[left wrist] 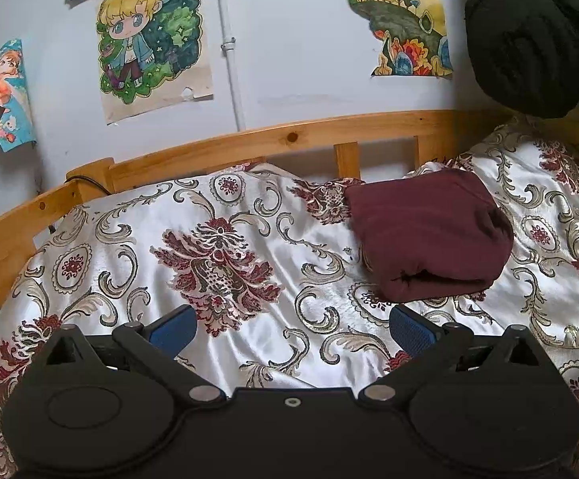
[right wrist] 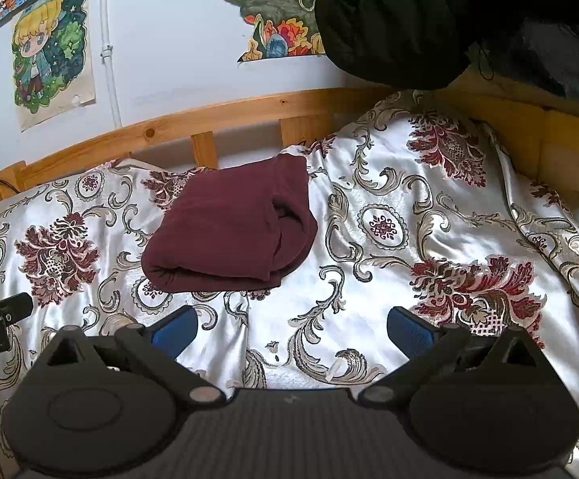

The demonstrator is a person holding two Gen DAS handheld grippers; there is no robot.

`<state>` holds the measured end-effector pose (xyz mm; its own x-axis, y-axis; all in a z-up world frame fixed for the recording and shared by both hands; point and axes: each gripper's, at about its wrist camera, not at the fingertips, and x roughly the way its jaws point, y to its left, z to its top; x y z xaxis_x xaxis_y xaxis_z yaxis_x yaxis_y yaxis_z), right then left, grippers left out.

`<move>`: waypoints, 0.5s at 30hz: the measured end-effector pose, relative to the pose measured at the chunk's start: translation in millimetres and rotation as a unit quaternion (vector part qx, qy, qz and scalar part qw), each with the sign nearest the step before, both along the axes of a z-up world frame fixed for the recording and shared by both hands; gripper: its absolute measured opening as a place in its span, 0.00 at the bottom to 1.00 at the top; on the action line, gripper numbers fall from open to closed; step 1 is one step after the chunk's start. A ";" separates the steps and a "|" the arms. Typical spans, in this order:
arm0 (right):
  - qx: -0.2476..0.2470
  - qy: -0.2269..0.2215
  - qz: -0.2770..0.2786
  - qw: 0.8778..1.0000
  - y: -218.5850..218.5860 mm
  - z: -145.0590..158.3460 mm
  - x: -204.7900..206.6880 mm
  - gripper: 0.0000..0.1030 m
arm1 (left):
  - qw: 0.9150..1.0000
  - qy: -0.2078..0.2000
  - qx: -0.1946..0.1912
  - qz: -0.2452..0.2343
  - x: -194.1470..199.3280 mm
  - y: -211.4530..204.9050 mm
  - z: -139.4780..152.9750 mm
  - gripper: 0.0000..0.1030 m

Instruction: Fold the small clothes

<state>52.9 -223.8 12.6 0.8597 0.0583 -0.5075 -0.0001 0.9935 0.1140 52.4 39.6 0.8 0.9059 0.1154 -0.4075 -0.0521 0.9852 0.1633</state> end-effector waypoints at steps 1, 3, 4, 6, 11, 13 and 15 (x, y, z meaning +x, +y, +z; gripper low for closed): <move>0.000 0.000 0.000 1.000 0.2 -0.3 -0.7 1.00 | 1.000 0.002 0.000 -0.001 0.5 0.3 -0.1 0.99; 0.000 0.000 0.000 1.000 -0.2 0.1 0.2 1.00 | 1.000 0.003 0.000 -0.001 0.8 0.6 -0.3 0.99; 0.000 0.001 0.000 1.000 -0.2 0.0 0.2 1.00 | 1.000 0.003 0.001 -0.001 0.5 0.5 -0.4 0.99; 0.000 0.001 0.000 1.000 -0.3 0.0 0.4 1.00 | 1.000 0.003 0.003 -0.001 0.6 -0.1 -0.7 0.99; 0.001 0.002 -0.001 1.000 0.4 -0.5 -0.2 1.00 | 1.000 0.008 -0.001 -0.006 1.1 -0.6 -1.3 0.99; 0.001 0.002 -0.001 1.000 0.3 -0.5 -0.1 1.00 | 1.000 0.008 -0.001 -0.007 0.8 -1.1 -1.7 0.99; 0.001 0.002 -0.001 1.000 0.5 -0.6 -0.5 1.00 | 1.000 0.008 -0.001 -0.007 0.6 -1.3 -1.7 0.99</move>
<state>52.3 -223.3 12.0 0.8574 0.0578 -0.5113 0.0021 0.9933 0.1158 53.0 38.4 -0.9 0.9008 0.1016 -0.4222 -0.0350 0.9861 0.1626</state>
